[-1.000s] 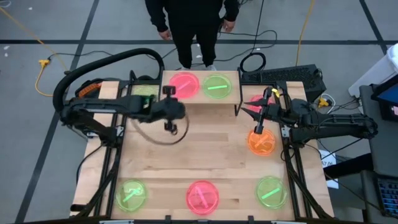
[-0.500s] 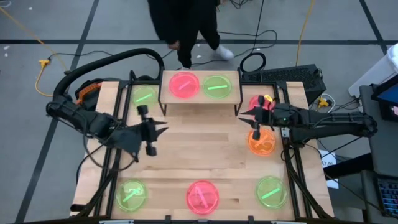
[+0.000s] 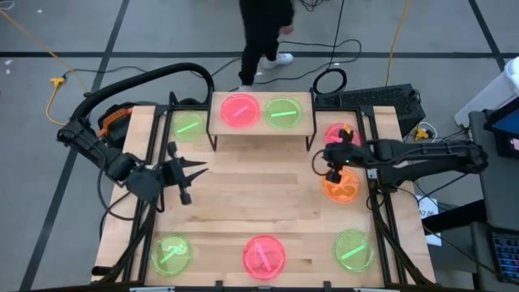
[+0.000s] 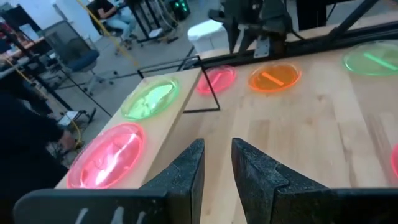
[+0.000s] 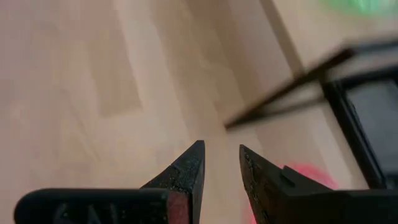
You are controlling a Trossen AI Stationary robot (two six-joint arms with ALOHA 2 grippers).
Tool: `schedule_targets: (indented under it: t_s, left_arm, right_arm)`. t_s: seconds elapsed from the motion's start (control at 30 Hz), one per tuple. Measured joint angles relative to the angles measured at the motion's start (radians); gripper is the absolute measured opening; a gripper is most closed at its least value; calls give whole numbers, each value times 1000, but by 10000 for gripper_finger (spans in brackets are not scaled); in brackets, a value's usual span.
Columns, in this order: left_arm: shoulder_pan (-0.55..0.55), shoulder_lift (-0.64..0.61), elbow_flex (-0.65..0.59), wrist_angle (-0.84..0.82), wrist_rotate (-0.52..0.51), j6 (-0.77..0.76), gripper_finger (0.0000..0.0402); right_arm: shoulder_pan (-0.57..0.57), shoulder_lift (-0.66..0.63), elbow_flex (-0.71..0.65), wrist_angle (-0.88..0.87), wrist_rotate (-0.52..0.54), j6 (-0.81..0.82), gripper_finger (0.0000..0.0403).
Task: Place and stack plates onto a shelf
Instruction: Stack the pink plate on top of the green plate on the shelf
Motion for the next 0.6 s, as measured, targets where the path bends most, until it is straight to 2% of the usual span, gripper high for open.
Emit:
schedule_targets:
  t_s: [0.13,0.3,0.6]
  left_arm:
    - [0,-64,-104,96,0,16,88]
    - [10,-106,-190,151,0,15,88]
    - [19,-110,-206,206,4,28,88]
  right_arm:
    - [-15,49,0,-85,60,79,86]
    - [-55,131,0,-89,83,99,96]
    - [-183,325,0,-97,77,140,180]
